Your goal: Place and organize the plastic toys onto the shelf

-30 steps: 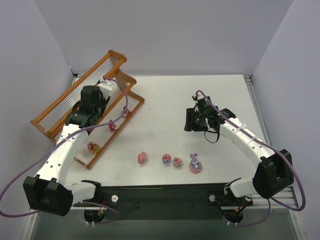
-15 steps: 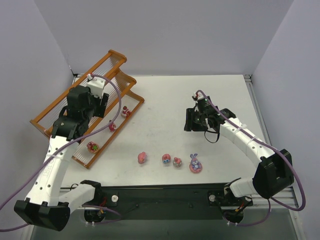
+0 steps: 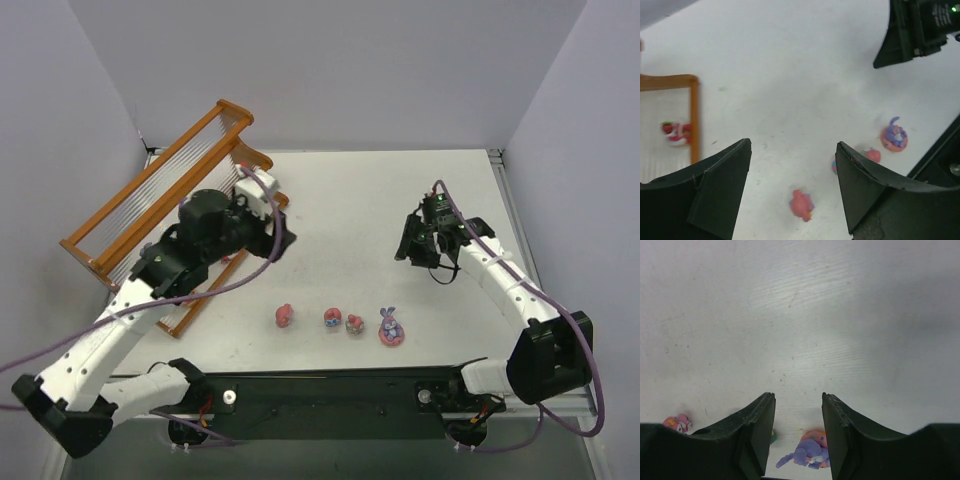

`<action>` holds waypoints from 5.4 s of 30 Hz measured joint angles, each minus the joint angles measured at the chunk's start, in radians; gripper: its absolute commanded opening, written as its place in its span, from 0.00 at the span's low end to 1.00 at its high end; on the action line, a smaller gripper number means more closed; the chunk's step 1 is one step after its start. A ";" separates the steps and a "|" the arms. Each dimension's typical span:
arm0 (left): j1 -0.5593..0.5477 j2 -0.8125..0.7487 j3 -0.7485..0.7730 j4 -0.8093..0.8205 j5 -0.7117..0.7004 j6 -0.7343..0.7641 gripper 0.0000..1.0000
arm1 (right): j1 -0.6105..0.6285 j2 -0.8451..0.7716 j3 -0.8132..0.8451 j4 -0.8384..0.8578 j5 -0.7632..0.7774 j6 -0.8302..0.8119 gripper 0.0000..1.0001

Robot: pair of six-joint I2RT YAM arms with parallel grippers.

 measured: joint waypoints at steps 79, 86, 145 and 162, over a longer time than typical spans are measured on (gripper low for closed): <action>-0.489 0.802 -0.011 0.463 0.111 -0.385 0.00 | -0.343 -0.225 -0.251 -0.061 -0.094 0.065 0.42; -0.492 0.767 -0.004 0.409 -0.005 -0.322 0.00 | -0.343 -0.223 -0.251 -0.061 -0.094 0.065 0.42; 0.442 0.527 0.411 -0.039 -0.076 -0.086 0.00 | -0.344 -0.199 -0.225 -0.049 -0.101 0.085 0.42; 0.449 0.531 0.362 0.001 -0.090 -0.125 0.00 | -0.019 -0.098 -0.066 0.146 -0.239 0.021 0.64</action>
